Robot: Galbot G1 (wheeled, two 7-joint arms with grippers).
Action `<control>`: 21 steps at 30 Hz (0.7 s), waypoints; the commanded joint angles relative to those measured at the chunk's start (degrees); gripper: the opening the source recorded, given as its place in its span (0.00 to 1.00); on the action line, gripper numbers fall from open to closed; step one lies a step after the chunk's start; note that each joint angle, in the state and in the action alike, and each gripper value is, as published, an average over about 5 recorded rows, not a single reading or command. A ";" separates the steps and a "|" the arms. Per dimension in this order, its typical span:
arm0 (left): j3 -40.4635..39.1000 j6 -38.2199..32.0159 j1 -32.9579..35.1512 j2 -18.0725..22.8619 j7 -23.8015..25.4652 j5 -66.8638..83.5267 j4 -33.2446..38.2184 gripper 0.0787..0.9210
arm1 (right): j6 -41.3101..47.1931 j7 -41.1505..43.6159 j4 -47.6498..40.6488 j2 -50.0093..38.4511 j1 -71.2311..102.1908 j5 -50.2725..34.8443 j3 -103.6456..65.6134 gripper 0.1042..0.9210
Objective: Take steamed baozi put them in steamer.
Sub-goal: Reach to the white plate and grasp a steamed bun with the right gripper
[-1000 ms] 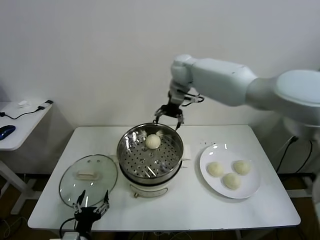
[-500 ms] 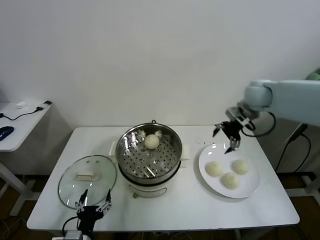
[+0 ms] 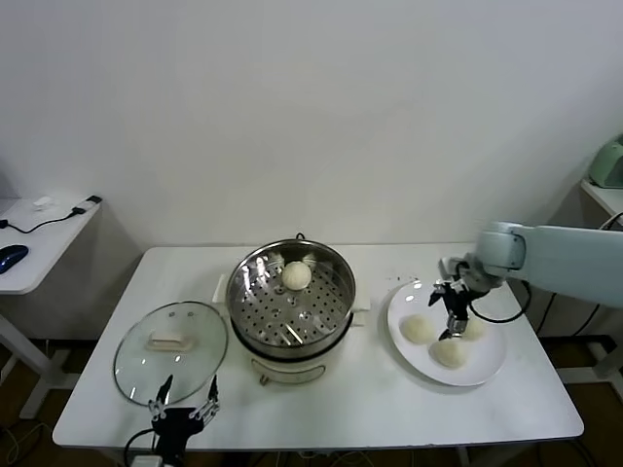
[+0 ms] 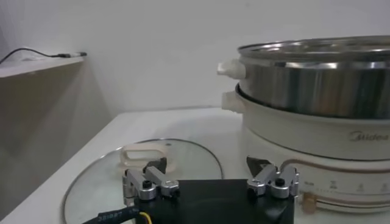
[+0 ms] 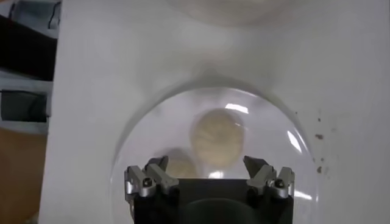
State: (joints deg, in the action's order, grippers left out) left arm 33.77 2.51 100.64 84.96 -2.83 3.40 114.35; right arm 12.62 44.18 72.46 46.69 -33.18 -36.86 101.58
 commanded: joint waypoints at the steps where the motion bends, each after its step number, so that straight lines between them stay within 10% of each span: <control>1: 0.12 -0.17 0.15 -0.12 -0.04 -0.10 -0.33 0.88 | 3.38 -1.59 -7.94 3.00 11.27 1.52 -8.46 0.88; 12: -0.02 -0.21 -0.28 -0.08 -0.01 0.00 -0.72 0.88 | 3.20 -1.17 -12.44 6.51 13.91 3.01 -11.18 0.87; 21: 0.13 -0.01 0.18 -0.19 -0.01 0.14 0.07 0.88 | 2.55 1.98 -8.58 5.45 9.24 2.61 -7.48 0.64</control>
State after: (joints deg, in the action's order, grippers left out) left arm 33.90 2.44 100.71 84.87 -2.84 3.54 114.25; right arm 14.70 45.19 64.07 51.47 -23.74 -34.53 94.06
